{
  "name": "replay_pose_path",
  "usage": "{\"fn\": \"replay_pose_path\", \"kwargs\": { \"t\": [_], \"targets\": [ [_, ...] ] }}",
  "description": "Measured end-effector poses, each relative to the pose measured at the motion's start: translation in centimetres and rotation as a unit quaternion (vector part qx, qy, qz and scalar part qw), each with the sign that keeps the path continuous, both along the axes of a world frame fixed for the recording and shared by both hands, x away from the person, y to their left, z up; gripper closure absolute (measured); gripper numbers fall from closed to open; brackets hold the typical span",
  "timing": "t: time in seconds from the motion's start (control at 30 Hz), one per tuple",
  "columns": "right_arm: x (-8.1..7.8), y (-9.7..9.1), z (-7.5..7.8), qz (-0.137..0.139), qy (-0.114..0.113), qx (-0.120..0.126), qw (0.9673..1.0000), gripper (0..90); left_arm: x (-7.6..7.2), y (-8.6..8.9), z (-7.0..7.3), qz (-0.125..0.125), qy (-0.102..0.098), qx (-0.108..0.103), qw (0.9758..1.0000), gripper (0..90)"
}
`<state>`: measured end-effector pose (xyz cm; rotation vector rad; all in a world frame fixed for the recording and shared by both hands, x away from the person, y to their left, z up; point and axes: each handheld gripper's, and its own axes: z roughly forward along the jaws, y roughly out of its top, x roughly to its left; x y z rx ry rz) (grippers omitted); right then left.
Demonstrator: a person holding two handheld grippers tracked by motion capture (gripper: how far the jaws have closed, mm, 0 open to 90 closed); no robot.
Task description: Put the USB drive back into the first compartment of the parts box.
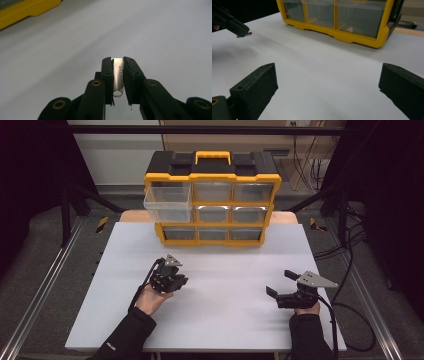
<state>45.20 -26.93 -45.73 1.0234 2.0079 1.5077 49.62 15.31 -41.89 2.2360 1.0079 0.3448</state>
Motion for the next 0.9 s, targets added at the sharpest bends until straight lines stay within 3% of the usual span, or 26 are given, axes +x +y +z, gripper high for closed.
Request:
{"fn": "replay_pose_path", "kwargs": {
  "t": [0.9],
  "targets": [
    [0.0,0.0,-0.1,-0.001,0.002,-0.001,1.0000,2.2,-0.3,2.0,2.5,0.009,-0.022,-0.025,0.9994,78.1]
  ]
}}
